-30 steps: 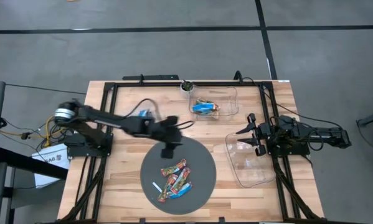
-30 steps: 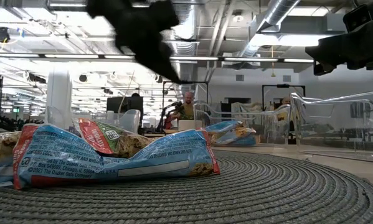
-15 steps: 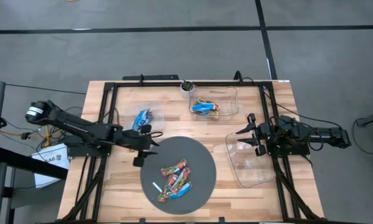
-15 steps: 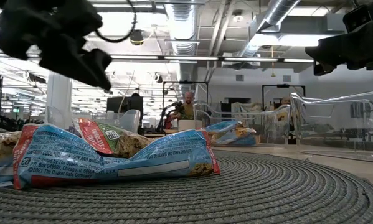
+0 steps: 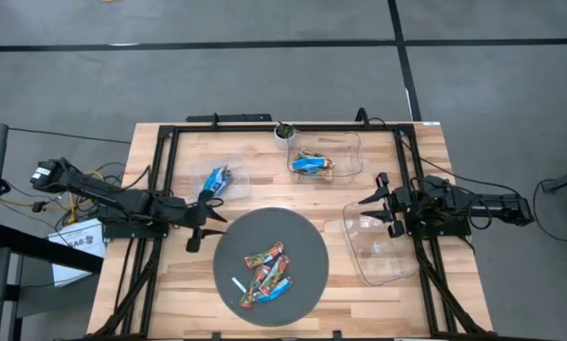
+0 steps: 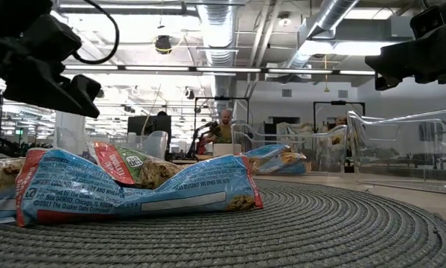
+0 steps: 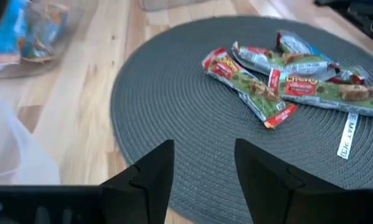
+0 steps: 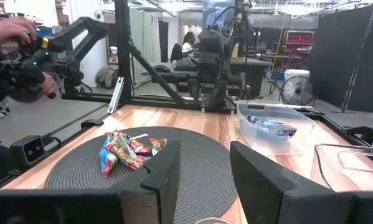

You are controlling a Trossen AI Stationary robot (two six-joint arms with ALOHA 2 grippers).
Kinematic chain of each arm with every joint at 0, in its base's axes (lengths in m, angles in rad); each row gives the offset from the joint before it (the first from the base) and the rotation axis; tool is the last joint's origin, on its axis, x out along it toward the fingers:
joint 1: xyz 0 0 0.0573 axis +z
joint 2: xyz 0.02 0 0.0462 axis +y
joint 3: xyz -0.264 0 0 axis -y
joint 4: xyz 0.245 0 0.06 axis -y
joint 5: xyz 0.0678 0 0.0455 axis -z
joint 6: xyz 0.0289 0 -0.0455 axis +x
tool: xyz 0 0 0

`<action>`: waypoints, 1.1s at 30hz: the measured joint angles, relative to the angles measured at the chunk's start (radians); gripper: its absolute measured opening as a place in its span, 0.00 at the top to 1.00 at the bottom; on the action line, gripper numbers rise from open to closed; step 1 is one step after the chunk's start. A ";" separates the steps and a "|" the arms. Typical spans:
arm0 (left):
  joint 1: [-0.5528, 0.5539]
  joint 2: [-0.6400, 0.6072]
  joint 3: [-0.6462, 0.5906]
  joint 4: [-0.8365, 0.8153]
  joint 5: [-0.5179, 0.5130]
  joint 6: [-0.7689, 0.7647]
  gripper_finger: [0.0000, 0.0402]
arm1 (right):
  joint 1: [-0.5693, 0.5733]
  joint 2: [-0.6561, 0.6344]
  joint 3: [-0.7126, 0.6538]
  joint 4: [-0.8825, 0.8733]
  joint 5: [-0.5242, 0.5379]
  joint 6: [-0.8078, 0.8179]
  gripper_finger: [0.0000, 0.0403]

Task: Pick and place Granola Bars by type
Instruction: Put the red granola bar into the bottom transparent bin

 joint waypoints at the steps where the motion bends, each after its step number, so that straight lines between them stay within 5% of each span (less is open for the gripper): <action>1: 0.000 -0.024 -0.011 0.000 -0.006 0.000 0.59 | 0.000 0.000 0.000 0.000 0.000 0.000 0.67; 12: 0.001 -0.166 -0.136 0.166 -0.028 0.093 0.59 | 0.000 0.000 0.000 0.000 0.000 0.000 0.67; 22: 0.025 -0.366 -0.137 0.058 -0.023 0.230 0.59 | 0.000 0.000 0.000 0.000 0.000 0.000 0.67; 27: 0.053 -0.484 -0.137 0.012 0.087 0.249 0.59 | 0.000 0.000 0.000 0.000 0.000 0.000 0.67; 33: 0.053 -0.562 -0.138 0.011 0.098 0.246 0.59 | 0.000 0.000 0.000 0.000 0.000 0.000 0.67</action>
